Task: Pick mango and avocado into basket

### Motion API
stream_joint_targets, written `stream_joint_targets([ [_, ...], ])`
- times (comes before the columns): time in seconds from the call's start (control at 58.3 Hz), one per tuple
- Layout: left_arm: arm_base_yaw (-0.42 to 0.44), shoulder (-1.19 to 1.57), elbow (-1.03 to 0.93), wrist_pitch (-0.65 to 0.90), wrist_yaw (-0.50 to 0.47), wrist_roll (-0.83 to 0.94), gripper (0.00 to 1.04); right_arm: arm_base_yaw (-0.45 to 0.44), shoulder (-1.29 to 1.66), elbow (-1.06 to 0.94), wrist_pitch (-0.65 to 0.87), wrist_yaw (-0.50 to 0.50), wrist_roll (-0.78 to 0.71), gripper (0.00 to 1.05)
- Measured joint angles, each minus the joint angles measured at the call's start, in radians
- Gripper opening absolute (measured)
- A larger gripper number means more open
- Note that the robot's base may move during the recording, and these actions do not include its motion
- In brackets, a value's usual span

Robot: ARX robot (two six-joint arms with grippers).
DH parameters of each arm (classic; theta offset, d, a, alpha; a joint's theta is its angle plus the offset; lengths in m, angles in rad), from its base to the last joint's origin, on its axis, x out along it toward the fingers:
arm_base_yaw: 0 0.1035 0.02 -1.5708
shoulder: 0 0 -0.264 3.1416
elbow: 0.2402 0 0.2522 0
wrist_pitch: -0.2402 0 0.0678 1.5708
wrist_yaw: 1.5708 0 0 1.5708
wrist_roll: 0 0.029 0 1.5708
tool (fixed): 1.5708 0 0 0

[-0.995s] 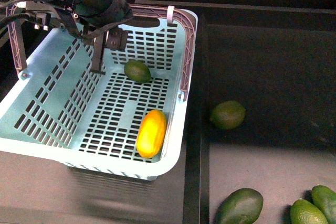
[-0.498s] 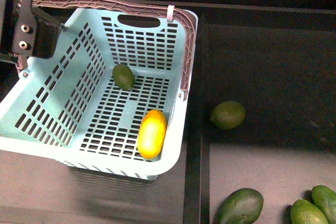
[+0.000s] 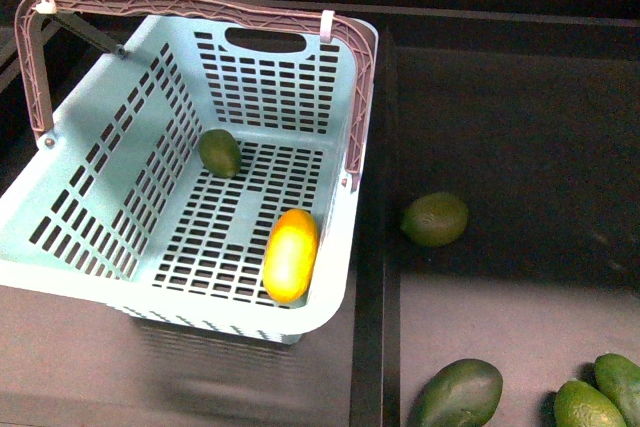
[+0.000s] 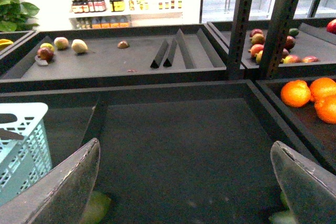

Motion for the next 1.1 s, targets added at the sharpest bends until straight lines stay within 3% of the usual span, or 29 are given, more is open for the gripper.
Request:
stream_joint_targets([
  [0.103, 0.055, -0.097, -0.099, 0.023, 0.056, 0.222, 0.26, 0.0, 0.0, 0.0, 0.0, -0.001, 0.0, 0.96],
  [0.24, 0.116, -0.191, -0.204, 0.01, 0.123, 0.309, 0.02, 0.0, 0.0, 0.0, 0.0, 0.0, 0.0, 0.96],
  [0.721, 0.271, -0.533, -0.42, -0.116, 0.267, 0.342, 0.02, 0.0, 0.0, 0.0, 0.0, 0.0, 0.0, 0.96],
  [0.755, 0.314, -0.574, -0.43, -0.154, 0.335, 0.343, 0.02, 0.0, 0.0, 0.0, 0.0, 0.0, 0.0, 0.96],
  [0.806, 0.354, -0.634, -0.437, -0.201, 0.35, 0.344, 0.02, 0.0, 0.0, 0.0, 0.0, 0.0, 0.0, 0.96],
  [1.098, 0.362, -0.881, -0.438, -0.425, 0.359, 0.345, 0.02, 0.0, 0.0, 0.0, 0.0, 0.0, 0.0, 0.96],
])
